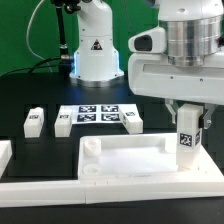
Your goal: Assemble desk
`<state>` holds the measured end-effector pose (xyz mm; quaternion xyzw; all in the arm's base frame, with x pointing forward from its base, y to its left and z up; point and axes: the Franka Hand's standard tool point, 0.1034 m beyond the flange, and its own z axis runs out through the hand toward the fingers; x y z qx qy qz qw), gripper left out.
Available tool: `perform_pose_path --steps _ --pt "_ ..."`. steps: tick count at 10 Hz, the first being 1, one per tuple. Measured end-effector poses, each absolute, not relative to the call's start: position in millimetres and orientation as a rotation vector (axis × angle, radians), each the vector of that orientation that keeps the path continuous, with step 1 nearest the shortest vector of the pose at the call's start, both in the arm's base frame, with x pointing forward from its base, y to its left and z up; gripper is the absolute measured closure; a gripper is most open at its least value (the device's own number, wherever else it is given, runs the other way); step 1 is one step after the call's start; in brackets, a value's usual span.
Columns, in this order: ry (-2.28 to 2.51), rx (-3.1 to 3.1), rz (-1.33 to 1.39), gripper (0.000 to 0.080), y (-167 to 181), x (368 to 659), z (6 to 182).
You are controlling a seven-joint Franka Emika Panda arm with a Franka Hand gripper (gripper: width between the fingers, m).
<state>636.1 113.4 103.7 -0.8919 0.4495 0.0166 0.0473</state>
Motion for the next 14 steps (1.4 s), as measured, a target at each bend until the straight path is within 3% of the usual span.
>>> perform_pose_path --steps 3,5,6,7,8,13,14 --pt "2.055 -2.182 0.057 0.0512 116.0 640.4 103.5" --pt "2.087 -2.154 0.058 0.0512 117.7 640.3 103.6" --pt "1.961 -2.27 0.046 0.0452 116.2 640.1 103.2" --pt "1.742 -2.443 0.032 0.027 112.2 640.2 102.6" --pt "1.593 -2.539 0.014 0.0188 110.4 641.3 103.0" --pt "0.736 -2.913 -0.05 0.015 110.9 640.4 101.9" --pt "0.2 -3.063 -0.094 0.015 110.9 642.7 105.0"
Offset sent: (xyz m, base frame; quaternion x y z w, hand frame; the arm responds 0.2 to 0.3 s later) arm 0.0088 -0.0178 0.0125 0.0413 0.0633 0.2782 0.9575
